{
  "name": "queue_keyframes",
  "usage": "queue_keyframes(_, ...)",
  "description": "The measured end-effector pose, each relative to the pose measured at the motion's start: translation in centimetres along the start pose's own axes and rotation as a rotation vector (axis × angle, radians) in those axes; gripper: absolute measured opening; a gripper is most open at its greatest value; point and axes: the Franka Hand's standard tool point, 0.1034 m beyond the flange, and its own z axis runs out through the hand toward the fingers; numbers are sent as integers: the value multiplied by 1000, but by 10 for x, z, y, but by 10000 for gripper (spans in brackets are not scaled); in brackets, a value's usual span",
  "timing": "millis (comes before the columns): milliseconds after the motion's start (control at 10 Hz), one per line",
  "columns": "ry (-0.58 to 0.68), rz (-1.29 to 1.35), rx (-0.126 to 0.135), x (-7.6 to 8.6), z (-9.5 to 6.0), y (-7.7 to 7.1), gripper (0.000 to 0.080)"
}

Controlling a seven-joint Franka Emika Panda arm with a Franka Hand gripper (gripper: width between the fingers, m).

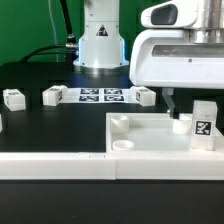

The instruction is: Assemble square table

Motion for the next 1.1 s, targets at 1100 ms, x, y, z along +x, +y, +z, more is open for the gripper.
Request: queue_keyframes(1100,-76,1249,-14,-2,1,2,290)
